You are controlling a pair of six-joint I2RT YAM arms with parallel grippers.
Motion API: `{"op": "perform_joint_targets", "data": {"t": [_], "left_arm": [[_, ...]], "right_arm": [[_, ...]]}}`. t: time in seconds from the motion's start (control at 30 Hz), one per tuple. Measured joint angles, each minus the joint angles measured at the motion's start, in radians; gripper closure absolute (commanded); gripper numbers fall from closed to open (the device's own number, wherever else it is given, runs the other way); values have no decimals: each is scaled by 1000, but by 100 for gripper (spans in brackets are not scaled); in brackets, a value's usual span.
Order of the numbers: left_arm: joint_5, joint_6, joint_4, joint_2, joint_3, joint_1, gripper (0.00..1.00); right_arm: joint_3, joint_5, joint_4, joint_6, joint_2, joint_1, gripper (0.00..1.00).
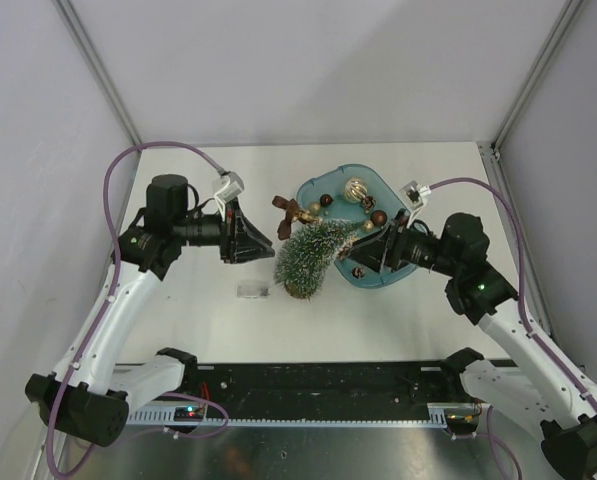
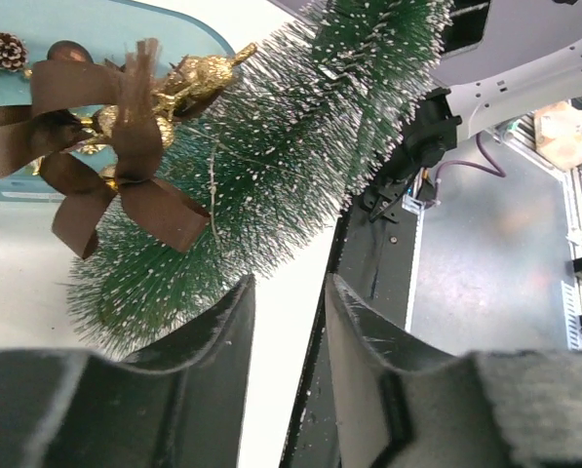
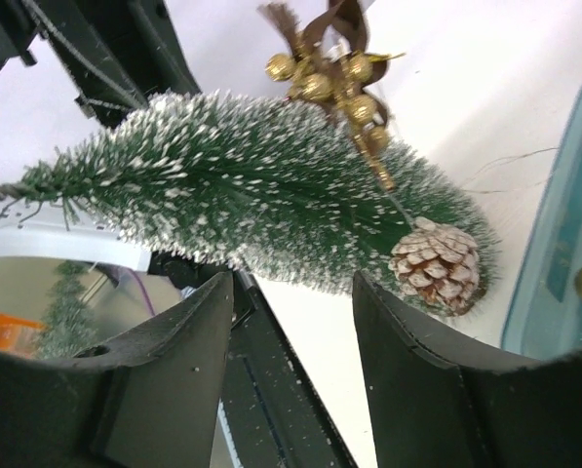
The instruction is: Decorate the small christmas tree
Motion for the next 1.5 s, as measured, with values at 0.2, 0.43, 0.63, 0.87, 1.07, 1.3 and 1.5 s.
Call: {"op": "perform_joint_targets", "data": {"t": [0.2,0.43,0.63,0.87,1.07,1.3,1.5], "left_arm": [[-29,-12,3,-16,1,50,3],[-56,-24,-26,-24,66,274,0],[-140,-24,-39,-5,143,386,0],[-288,-20,-22,230,122,514,0],[-386,23,-35,323,-29,537,0],[-412,67,30,323,-100,537,0],[-398,85,69,323,-131,537,0]], "right_arm": [[0,48,-48,-12,-43,-94,37],[3,201,-120,-34,-21,-198,34],[64,380,-131,-55,188,-217,38],[132,554,-89,-92,542,-193,42],[182,618,-61,-115,765,-168,44],[289,687,-41,-131,895,-142,46],[363,744,-31,-150,979,-112,48]]}}
